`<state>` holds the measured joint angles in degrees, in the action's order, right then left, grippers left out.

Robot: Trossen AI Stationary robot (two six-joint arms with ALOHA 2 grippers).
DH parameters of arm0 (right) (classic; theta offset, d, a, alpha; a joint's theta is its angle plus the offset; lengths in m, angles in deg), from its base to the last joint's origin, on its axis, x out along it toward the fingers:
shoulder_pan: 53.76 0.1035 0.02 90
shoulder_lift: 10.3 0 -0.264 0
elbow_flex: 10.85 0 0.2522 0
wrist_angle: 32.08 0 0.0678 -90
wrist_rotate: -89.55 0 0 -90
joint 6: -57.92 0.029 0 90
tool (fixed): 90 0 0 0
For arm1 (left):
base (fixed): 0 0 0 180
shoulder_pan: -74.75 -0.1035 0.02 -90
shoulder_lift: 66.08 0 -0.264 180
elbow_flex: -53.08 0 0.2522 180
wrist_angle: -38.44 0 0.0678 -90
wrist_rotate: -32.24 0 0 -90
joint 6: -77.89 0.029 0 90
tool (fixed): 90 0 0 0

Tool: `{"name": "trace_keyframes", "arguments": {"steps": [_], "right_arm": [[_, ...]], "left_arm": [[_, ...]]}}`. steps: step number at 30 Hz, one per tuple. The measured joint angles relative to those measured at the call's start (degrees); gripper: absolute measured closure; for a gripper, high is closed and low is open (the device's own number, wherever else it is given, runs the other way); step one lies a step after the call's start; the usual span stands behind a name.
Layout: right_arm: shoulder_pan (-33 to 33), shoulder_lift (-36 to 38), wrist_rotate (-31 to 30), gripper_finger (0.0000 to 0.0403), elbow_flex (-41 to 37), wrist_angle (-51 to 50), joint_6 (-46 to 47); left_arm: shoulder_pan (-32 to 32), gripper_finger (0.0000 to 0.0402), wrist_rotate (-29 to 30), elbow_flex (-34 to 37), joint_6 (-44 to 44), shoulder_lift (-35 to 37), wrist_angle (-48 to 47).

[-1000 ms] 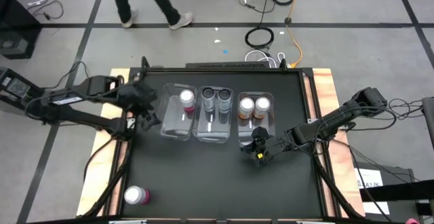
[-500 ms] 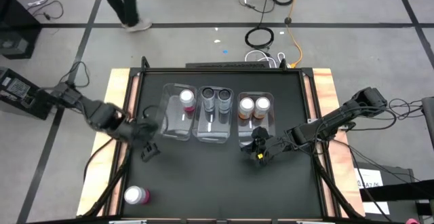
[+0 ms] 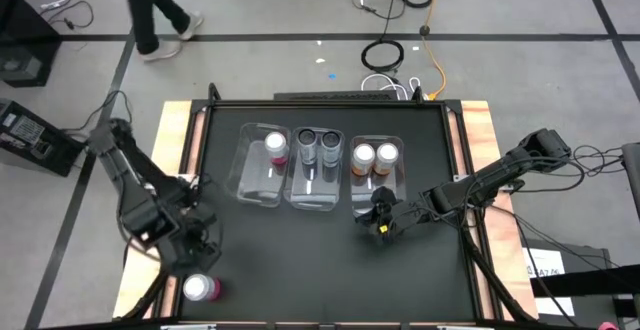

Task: Sort soda cans
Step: Put the pink-white soda can into the left transparent bin

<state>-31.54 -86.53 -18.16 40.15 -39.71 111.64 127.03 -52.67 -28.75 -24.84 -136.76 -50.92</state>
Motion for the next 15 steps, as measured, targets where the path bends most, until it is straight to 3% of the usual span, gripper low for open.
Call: {"name": "trace_keyframes", "arguments": {"steps": [6,15], "right_arm": [[0.00,0.00,-0.01,0.0403,0.00,0.01,2.86],[0.00,0.00,-0.20,0.0403,0.00,-0.02,4.12]], "left_arm": [[7.58,0.0025,-2.24,0.00,-10.06,-4.12,2.23],[14.10,0.0025,-2.24,0.00,-15.74,-8.45,8.64]]}}
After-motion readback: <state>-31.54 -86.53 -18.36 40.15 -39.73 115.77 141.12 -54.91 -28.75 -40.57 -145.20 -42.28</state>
